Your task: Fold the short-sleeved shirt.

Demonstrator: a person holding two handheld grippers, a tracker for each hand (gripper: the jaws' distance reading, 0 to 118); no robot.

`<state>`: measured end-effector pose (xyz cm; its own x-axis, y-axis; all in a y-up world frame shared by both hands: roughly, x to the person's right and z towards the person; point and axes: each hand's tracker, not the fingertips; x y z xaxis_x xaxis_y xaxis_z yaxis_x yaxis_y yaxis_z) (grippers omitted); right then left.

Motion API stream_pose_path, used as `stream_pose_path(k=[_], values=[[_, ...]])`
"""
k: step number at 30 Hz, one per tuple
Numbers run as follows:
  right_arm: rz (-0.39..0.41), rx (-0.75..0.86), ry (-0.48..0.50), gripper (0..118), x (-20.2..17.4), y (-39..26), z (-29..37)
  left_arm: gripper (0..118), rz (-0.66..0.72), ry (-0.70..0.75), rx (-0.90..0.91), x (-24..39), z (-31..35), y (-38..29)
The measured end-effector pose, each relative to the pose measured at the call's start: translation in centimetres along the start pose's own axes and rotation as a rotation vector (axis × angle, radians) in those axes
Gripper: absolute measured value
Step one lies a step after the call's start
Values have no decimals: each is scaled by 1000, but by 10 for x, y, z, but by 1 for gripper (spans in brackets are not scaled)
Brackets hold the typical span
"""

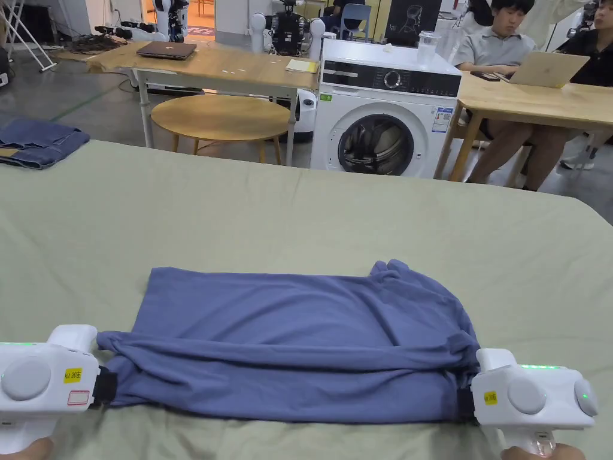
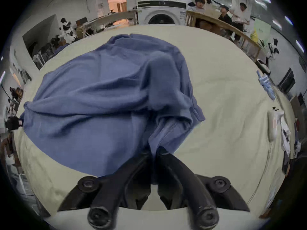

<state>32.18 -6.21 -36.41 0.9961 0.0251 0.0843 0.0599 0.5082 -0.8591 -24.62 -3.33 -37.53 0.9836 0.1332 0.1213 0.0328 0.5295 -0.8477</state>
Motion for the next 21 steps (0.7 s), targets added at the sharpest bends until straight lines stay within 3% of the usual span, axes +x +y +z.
stream_pose_path(k=[5, 16, 21], values=[[-49, 50, 23, 2, 3, -1, 20, 2, 1, -14, 34, -2, 12, 4], [-44, 166, -1, 2, 15, -5, 111, 2, -26, -42, 154, -3, 71, 19], [-13, 182, -16, 2, 13, -38, 141, 2, -12, -35, 166, -25, 90, -5]])
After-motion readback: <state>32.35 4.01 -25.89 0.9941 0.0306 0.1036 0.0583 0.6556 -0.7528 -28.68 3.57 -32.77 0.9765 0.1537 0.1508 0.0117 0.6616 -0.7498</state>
